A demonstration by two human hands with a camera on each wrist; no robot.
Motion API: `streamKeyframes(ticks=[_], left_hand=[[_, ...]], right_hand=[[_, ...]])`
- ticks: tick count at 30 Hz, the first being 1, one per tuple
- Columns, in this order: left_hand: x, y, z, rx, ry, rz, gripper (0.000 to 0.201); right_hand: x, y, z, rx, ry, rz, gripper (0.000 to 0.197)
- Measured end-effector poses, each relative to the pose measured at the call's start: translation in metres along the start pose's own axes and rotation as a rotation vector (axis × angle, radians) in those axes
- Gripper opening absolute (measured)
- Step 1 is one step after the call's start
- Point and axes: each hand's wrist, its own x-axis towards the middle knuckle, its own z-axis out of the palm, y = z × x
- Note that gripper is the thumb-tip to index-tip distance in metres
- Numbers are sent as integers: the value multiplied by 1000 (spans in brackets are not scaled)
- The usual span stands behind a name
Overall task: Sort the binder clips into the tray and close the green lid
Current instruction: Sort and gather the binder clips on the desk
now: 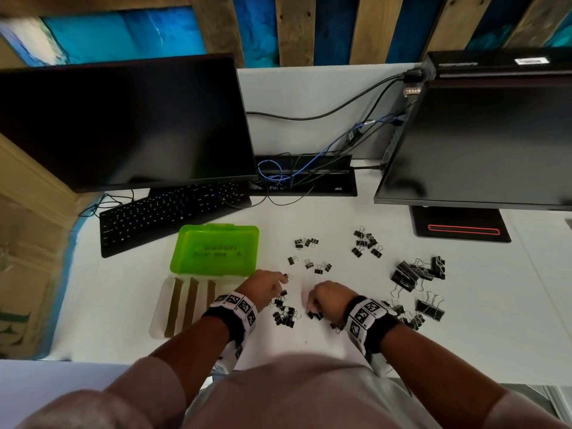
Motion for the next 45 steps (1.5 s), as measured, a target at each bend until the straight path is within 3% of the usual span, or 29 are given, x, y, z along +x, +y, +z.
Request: streamKeyframes(ticks=[5, 13, 18, 26, 28, 32, 35, 39, 43, 45], left_hand=[[-2, 0, 1, -13, 122, -6, 29], [-3, -2, -2, 5, 22, -17, 41], [-5, -8, 2, 147, -52, 69, 30], [1, 1, -2, 271, 29, 71, 20], [1, 1, -6, 214, 57, 82, 27], [3, 0, -10, -20, 157, 4, 20], [3, 5, -12, -110, 141, 13, 24], [3, 6, -12, -67, 100, 25, 30], [1, 5, -5, 94, -29, 87, 33], [1, 6, -2, 100, -31, 102, 30]], right_hand=[[0, 0, 0, 89, 64, 40, 27], [-5, -1, 0, 122, 77, 48, 29], [-3, -11, 8, 3, 51, -54, 26], [5, -17, 12, -391, 58, -217, 28], [6, -19, 12, -460, 37, -245, 30], [4, -29, 9, -540, -97, -392, 31], [7, -31, 11, -589, -153, -493, 29], [14, -29, 14, -477, -117, -528, 23], [19, -12, 11, -305, -54, -456, 19], [18, -4, 7, -171, 14, -366, 21]])
